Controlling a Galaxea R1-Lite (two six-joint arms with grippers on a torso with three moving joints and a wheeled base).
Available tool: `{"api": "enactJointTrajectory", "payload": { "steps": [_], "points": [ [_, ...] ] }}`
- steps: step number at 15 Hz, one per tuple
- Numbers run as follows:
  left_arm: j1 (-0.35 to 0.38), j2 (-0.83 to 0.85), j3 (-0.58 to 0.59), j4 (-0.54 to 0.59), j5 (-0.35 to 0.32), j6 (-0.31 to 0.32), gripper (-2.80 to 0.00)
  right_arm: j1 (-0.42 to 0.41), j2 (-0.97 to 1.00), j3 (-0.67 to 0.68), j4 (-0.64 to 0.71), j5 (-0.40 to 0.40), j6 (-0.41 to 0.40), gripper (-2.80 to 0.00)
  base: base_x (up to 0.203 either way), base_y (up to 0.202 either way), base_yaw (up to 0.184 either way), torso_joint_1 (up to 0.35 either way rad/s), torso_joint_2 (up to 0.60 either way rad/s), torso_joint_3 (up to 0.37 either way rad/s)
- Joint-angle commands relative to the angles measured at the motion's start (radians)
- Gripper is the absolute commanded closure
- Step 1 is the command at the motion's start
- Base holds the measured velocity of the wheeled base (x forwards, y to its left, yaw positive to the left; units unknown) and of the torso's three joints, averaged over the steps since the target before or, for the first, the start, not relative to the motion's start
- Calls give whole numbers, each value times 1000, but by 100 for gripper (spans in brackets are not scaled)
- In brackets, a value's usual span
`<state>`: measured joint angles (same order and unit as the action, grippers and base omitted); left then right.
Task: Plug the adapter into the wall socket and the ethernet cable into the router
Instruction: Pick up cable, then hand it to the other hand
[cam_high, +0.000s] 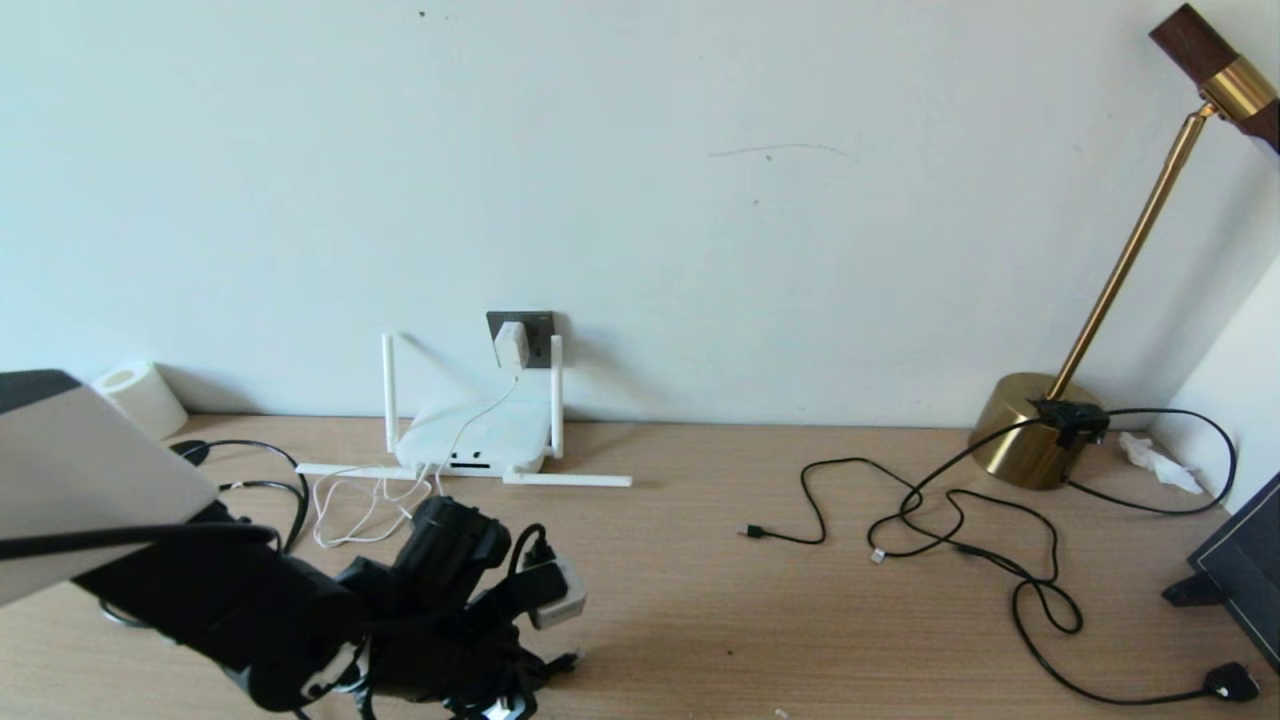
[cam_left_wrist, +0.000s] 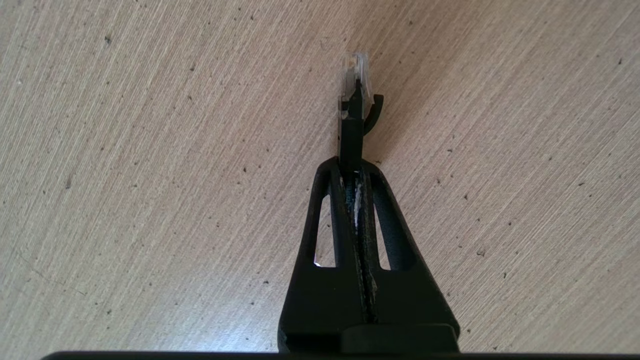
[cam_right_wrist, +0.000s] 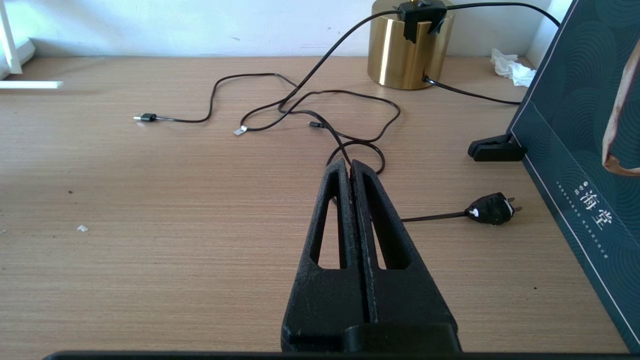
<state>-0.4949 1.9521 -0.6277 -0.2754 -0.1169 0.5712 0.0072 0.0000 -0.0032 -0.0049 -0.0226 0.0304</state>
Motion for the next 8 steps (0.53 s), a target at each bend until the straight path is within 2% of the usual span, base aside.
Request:
{"api": "enactJointTrajectory", "payload": {
  "steps": [1, 4, 6, 8],
  "points": [
    [-3, -7, 62, -87, -8, 5, 0, 0, 2, 0, 0, 0, 0, 0, 0, 0, 0, 0, 0, 0],
    [-3, -112, 51, -157, -62, 5, 0, 0, 2, 0, 0, 0, 0, 0, 0, 0, 0, 0, 0, 0],
    [-2, -178, -63, -139, -75, 4, 0, 0, 2, 0, 0, 0, 0, 0, 0, 0, 0, 0, 0, 0],
    [-5, -231, -209, -61, -77, 16, 0, 0, 2, 0, -1, 0, 0, 0, 0, 0, 0, 0, 0, 0]
  ]
}}
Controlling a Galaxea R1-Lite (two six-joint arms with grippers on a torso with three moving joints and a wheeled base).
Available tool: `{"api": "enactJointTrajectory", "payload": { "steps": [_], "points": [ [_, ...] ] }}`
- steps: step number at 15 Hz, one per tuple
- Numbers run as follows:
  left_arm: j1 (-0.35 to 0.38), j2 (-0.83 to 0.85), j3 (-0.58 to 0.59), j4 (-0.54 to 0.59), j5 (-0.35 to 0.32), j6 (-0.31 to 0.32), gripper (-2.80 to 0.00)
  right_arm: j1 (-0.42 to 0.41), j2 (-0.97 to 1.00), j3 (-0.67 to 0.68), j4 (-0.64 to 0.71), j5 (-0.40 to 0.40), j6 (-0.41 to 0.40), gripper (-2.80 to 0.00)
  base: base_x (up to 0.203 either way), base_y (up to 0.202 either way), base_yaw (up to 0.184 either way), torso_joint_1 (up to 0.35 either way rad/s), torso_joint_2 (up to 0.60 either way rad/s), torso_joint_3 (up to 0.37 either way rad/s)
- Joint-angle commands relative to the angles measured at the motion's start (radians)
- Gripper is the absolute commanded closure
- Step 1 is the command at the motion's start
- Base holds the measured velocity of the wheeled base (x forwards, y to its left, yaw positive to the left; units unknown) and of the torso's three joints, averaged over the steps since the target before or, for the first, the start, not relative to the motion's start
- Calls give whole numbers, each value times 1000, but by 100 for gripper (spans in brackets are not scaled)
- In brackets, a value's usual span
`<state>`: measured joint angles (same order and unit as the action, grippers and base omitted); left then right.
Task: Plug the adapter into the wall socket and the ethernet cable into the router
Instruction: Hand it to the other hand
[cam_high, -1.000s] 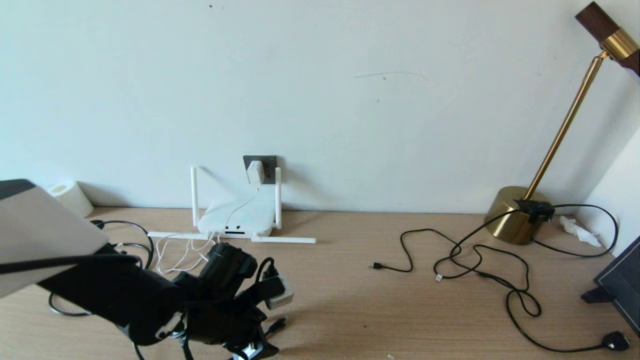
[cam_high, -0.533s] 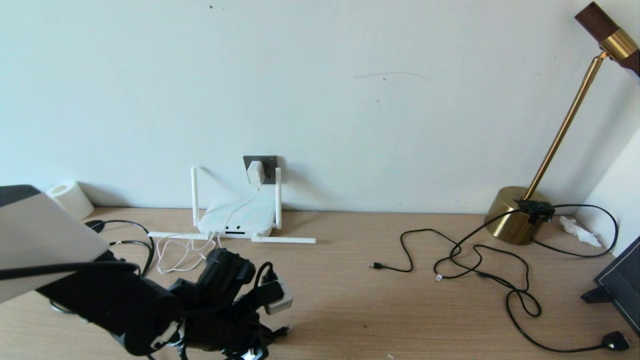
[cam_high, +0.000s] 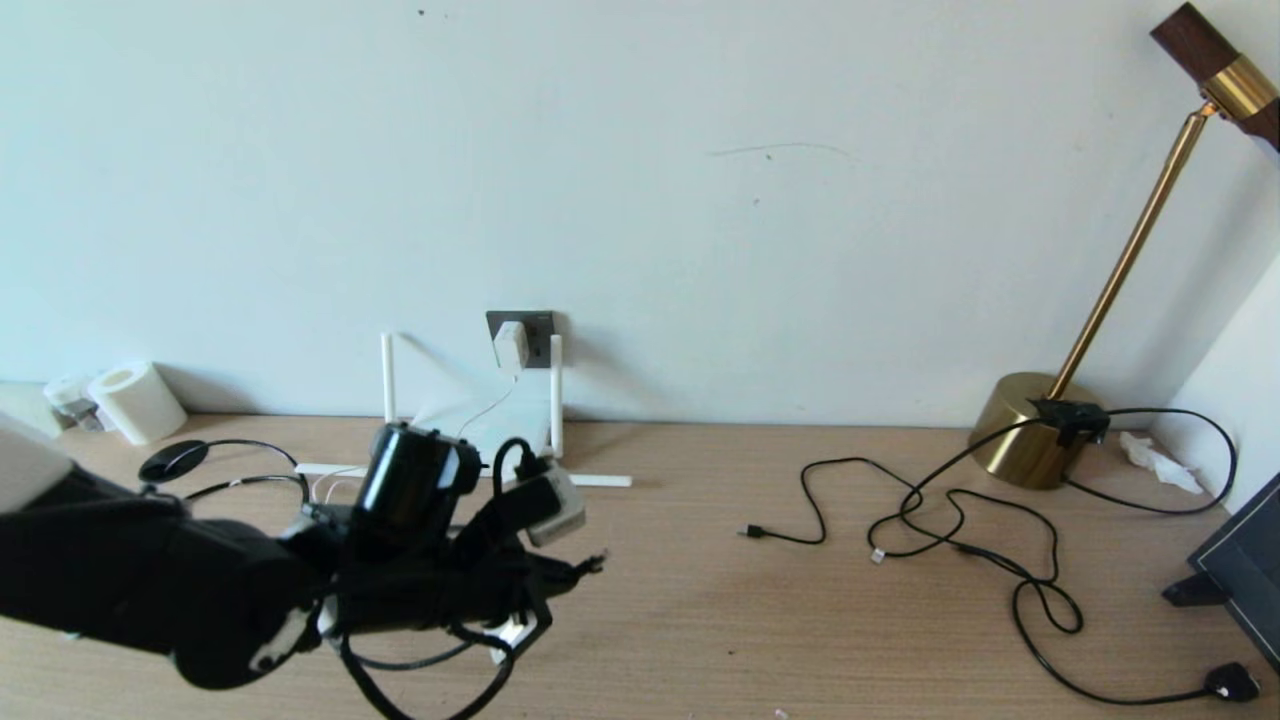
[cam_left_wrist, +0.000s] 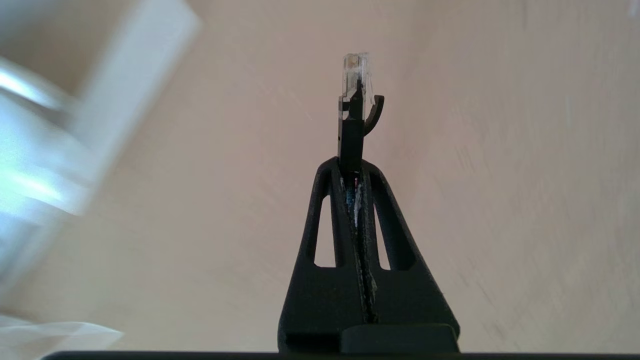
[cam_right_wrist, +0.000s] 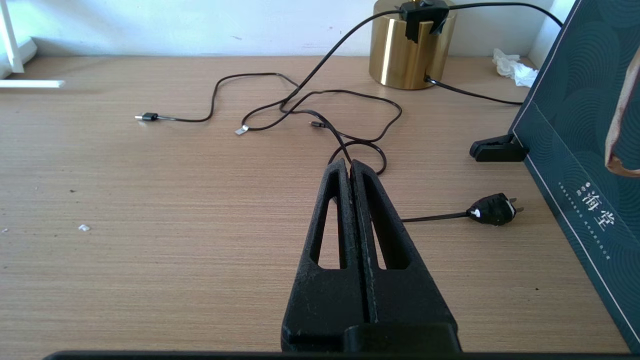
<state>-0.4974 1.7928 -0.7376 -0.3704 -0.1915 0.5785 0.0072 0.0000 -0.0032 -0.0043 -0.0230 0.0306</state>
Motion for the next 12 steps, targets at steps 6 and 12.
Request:
{"api": "enactJointTrajectory", "payload": {
  "steps": [6, 12],
  "points": [
    [-89, -133, -446, 364, 103, 169, 0, 0, 2, 0, 0, 2, -12, 0, 0, 0, 0, 0, 0, 0],
    [-312, -94, -694, 539, 364, 249, 0, 1, 66, -23, 17, 23, -41, 0, 0, 0, 0, 0, 0, 0]
  ]
}}
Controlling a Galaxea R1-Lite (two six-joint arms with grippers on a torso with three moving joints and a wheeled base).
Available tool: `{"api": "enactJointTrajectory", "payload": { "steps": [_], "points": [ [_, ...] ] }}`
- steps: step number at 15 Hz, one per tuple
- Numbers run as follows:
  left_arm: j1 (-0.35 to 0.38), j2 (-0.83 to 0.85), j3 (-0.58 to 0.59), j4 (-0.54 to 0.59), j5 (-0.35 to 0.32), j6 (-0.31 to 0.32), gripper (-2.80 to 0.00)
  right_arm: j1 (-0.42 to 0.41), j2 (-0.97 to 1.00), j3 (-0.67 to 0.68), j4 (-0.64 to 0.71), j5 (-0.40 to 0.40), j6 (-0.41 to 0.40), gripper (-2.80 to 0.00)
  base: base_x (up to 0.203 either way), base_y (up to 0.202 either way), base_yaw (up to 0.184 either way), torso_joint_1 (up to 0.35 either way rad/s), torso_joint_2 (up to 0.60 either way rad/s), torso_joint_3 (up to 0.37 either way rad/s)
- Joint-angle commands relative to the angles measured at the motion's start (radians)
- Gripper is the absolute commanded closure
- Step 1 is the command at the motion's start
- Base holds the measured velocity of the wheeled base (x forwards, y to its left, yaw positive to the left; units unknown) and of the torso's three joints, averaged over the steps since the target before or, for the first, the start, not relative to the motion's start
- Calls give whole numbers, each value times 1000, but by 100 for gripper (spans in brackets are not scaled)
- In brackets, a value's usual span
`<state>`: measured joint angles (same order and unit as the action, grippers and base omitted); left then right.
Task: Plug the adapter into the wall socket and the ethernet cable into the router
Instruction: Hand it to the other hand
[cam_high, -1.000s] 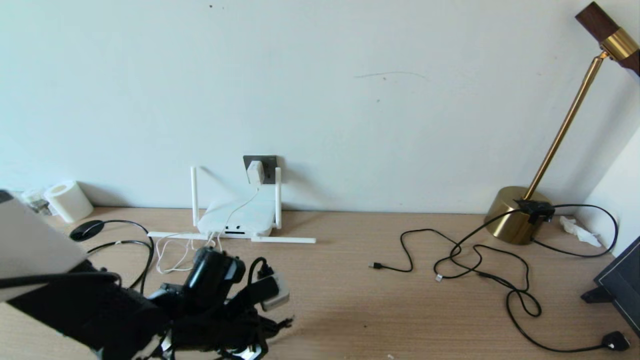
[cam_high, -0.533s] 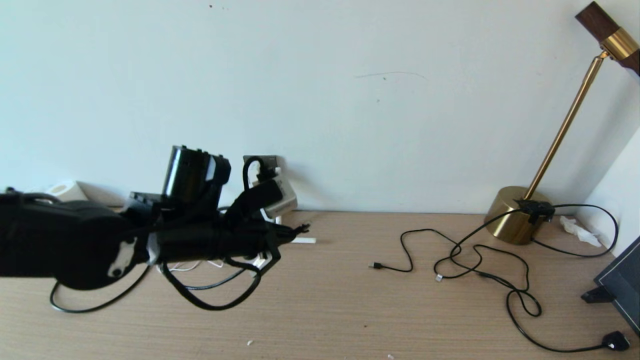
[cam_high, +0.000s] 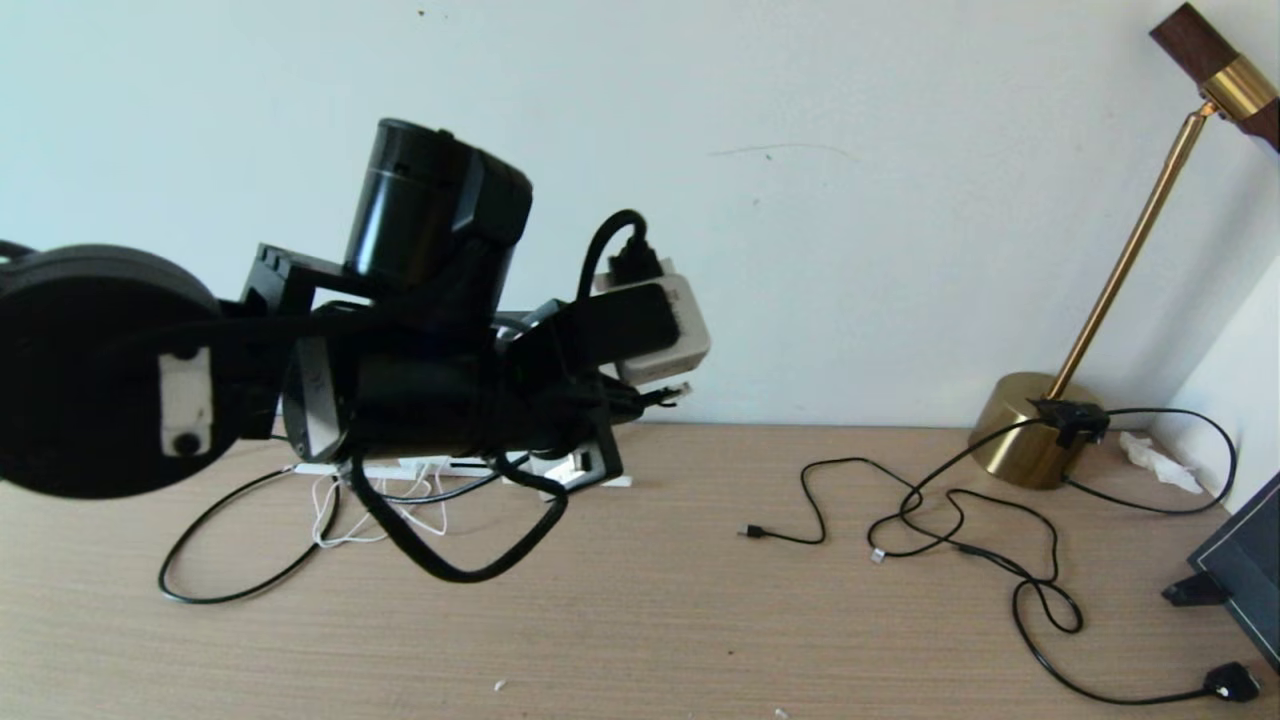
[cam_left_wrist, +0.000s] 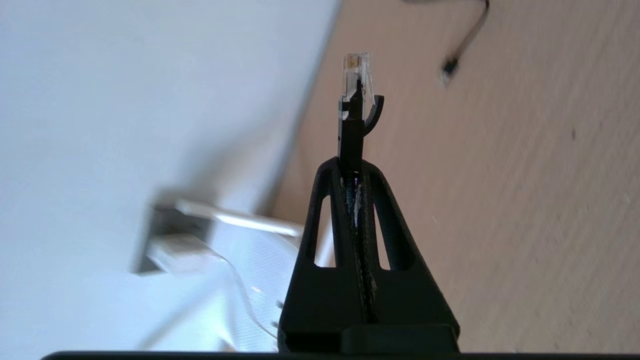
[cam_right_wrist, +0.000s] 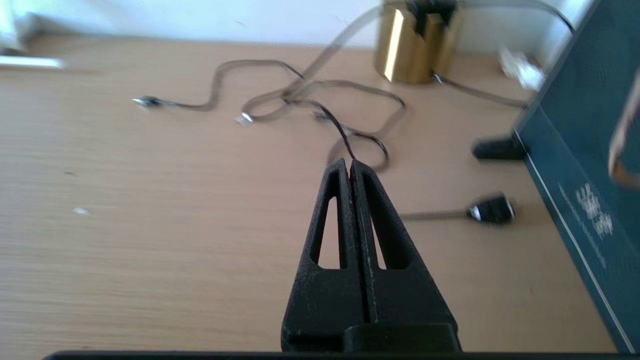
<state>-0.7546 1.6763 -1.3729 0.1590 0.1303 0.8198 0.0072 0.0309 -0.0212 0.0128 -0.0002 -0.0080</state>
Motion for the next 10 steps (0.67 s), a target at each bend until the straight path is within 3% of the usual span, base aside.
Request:
{"api": "enactJointTrajectory", "payload": {
  "steps": [1, 4, 7, 8, 10],
  "points": [
    [-71, 44, -83, 10, 53, 13, 0, 1, 45, -50, 0, 22, 7, 0, 0, 0, 0, 0, 0, 0],
    [-92, 86, -103, -59, 74, 55, 0, 2, 105, -286, 69, 127, 123, 0, 0, 0, 0, 0, 0, 0],
    [-98, 85, -90, -113, 82, 115, 0, 3, 348, -403, 109, 340, 300, 0, 0, 0, 0, 0, 0, 0],
    [-100, 80, -74, -113, 79, 114, 0, 3, 429, -433, 107, 425, 336, -280, 0, 0, 0, 0, 0, 0],
    [-125, 46, -20, -116, 75, 109, 0, 4, 593, -474, 55, 537, 382, -280, 0, 0, 0, 0, 0, 0]
  ]
}}
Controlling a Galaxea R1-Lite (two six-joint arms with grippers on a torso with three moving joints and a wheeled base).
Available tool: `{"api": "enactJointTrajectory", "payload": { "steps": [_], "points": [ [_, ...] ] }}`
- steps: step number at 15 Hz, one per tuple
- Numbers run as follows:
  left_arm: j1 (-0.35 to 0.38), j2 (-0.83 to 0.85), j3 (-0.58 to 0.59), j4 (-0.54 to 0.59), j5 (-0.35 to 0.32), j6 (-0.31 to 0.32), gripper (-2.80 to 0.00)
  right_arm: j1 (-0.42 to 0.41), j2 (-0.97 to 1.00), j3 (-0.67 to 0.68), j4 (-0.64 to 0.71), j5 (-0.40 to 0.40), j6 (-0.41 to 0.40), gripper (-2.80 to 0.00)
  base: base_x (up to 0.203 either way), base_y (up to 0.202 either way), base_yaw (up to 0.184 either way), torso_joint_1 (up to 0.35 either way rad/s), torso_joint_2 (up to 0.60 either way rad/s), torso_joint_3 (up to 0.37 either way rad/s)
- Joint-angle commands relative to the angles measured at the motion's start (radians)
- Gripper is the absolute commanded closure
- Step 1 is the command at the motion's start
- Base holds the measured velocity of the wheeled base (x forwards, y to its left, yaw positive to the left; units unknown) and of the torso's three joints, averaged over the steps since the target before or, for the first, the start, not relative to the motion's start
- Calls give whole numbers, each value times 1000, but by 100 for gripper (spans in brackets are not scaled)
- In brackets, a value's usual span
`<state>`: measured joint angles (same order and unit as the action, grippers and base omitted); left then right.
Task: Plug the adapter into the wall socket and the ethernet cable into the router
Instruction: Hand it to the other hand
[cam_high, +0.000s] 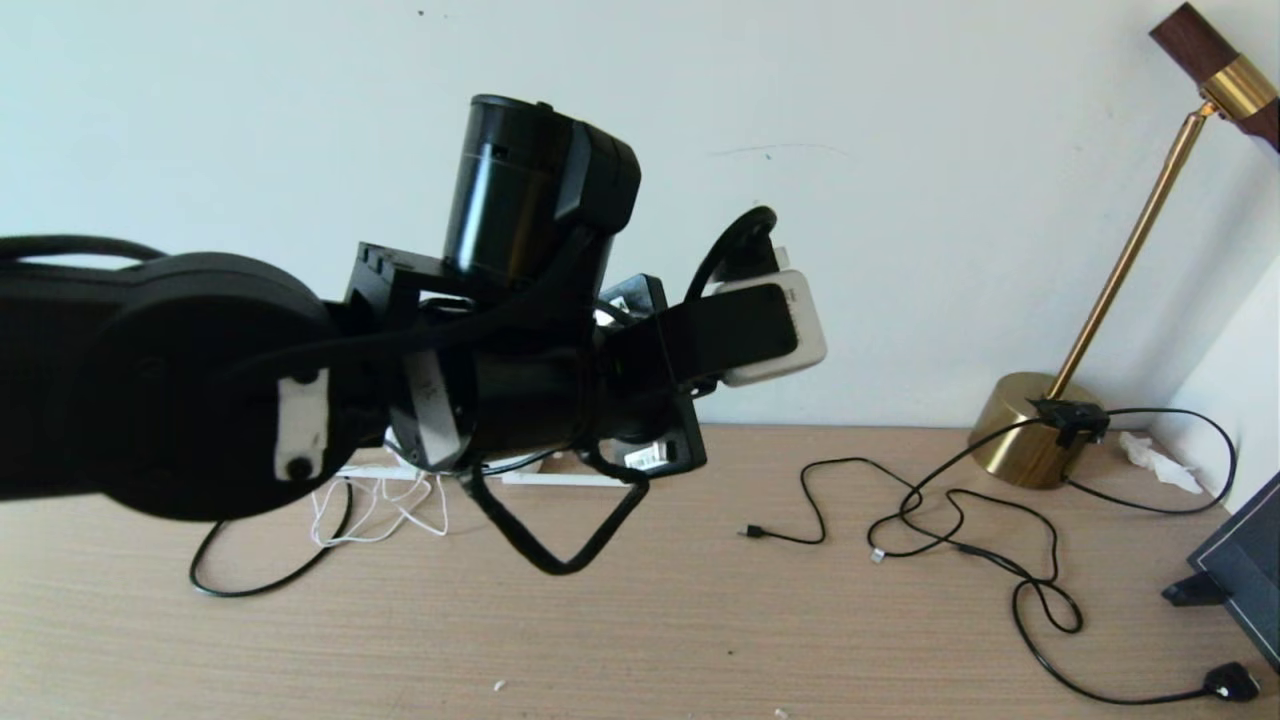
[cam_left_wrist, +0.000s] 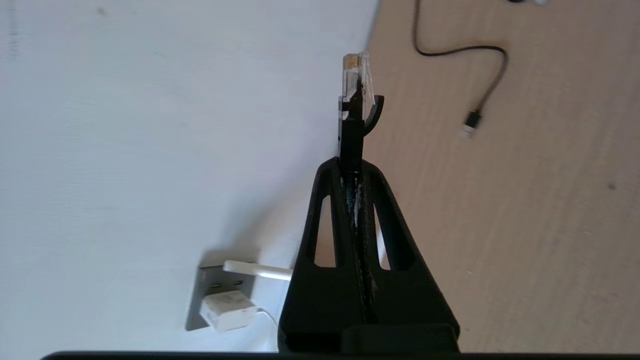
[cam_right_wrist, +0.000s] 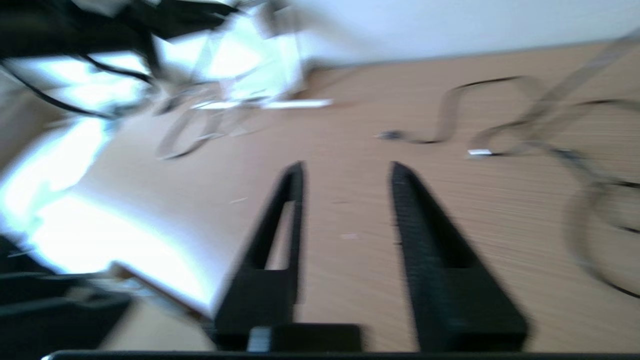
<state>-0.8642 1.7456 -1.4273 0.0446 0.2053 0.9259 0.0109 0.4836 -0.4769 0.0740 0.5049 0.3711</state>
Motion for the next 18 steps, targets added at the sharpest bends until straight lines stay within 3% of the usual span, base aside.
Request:
{"api": "enactJointTrajectory", "payload": {
  "steps": [1, 4, 6, 8, 10, 13, 18],
  "points": [
    [-28, -33, 56, -6, -3, 2, 0, 3, 228, -39, -48, 78, 24, -280, 0, 0, 0, 0, 0, 0],
    [-79, -42, 72, -58, -7, 2, 0, 23, 428, -111, -144, 276, 61, -280, 0, 0, 0, 0, 0, 0],
    [-108, -42, 88, -83, -25, 3, 0, 99, 499, -143, -166, 347, 50, -280, 0, 0, 0, 0, 0, 0],
    [-131, -52, 116, -128, -49, 1, 0, 188, 540, -140, -178, 361, -57, -280, 0, 0, 0, 0, 0, 0],
    [-167, -65, 139, -138, -53, -1, 0, 214, 596, -147, -186, 360, -108, -280, 0, 0, 0, 0, 0, 0],
    [-194, -81, 165, -144, -54, -2, 0, 238, 661, -145, -291, 354, -110, -280, 0, 0, 0, 0, 0, 0],
    [-217, -49, 162, -189, -55, -4, 0, 242, 674, -155, -303, 353, -101, -280, 0, 0, 0, 0, 0, 0]
  ]
}}
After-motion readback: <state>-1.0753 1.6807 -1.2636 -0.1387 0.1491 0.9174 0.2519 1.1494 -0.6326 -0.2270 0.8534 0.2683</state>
